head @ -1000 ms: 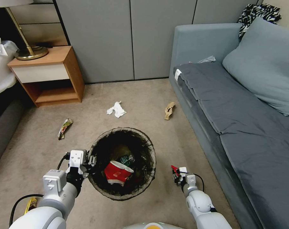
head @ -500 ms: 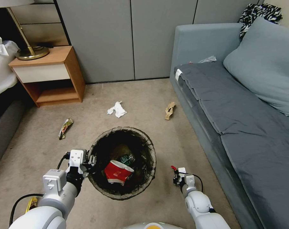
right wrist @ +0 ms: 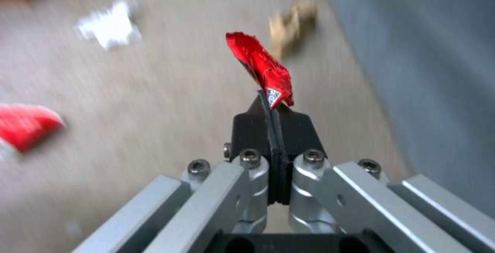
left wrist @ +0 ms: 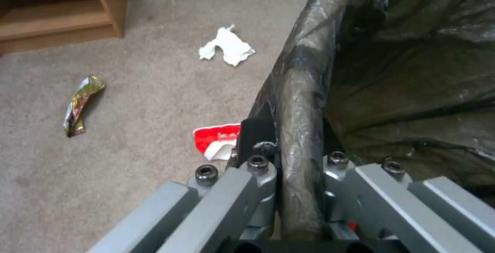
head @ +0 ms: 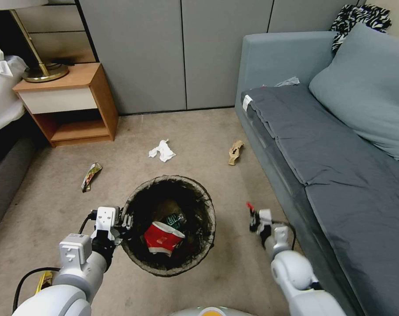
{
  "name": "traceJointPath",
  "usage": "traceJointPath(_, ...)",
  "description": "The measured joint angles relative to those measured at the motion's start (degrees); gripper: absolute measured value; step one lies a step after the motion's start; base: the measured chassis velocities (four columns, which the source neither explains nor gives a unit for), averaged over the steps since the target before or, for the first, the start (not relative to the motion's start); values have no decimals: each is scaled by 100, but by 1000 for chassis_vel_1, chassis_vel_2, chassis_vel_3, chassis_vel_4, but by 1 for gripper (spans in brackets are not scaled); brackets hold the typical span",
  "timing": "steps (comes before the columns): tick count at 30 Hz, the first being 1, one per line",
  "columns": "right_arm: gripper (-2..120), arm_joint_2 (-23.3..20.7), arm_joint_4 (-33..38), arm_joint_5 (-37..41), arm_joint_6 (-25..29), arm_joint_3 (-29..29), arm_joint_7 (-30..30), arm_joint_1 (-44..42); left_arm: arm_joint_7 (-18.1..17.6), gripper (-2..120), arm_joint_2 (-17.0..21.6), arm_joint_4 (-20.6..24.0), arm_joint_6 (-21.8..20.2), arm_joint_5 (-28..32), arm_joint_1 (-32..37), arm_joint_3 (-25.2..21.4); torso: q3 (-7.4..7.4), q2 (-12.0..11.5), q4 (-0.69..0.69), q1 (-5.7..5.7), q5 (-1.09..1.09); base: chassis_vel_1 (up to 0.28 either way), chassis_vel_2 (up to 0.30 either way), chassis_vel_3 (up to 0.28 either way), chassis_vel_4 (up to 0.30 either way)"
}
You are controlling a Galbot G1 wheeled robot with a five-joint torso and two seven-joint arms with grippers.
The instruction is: Pick up the trash bin, then pick up the garbage from the floor and place it into the trash bin.
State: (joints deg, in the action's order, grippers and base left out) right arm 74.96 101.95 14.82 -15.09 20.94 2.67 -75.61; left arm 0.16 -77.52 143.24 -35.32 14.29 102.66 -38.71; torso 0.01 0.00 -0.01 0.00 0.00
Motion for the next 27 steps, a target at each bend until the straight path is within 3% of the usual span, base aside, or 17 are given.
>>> traceJointPath(13, 0, -644, 2552, 1322, -767, -344, 62, 131, -1, 1, -6, 0, -51, -41, 7, 56, -1, 0, 1, 0, 0, 0, 0, 0, 0)
traceJointPath(20, 0, -1091, 3050, 1590, -941, -750, -146, 317, -3, 1, 4, 0, -68, -101, 24, 108, -1, 0, 1, 0, 0, 0, 0, 0, 0)
traceJointPath(27, 0, -1716, 3378, 1694, -1176, -1575, -285, 443, 27, 1, 0, 0, -78, -191, 51, 147, -1, 0, 1, 0, 0, 0, 0, 0, 0)
